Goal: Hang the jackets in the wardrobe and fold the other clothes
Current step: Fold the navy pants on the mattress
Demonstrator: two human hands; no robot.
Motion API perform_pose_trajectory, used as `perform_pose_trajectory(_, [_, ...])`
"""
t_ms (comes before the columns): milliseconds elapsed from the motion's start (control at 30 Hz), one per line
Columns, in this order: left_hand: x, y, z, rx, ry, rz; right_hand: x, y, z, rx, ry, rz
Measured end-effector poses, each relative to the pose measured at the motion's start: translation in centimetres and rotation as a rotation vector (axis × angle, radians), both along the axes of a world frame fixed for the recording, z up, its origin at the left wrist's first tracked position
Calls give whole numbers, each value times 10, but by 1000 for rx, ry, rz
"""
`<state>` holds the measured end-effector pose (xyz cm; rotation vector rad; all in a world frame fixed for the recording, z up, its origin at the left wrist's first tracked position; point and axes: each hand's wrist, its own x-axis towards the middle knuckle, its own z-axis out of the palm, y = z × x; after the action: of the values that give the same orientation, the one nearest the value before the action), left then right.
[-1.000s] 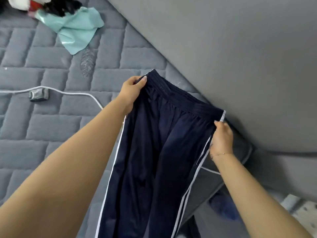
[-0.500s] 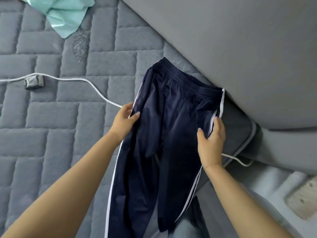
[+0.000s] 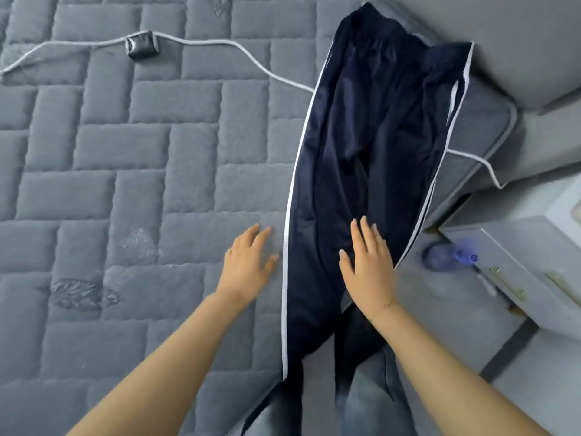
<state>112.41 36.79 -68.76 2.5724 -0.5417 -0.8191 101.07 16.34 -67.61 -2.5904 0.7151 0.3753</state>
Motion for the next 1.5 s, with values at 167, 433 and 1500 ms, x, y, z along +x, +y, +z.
perform_pose_trajectory(167, [-90,25,-4,-21,205,192,-58,50,-11,53,39,-14])
perform_pose_trajectory(433, [-152,29,-22,-130,307,433,-122,85,-38,541,-73,-524])
perform_pose_trajectory(1500, [60,452,6,-128,37,462,45,493,-31,1484,-179,-1273])
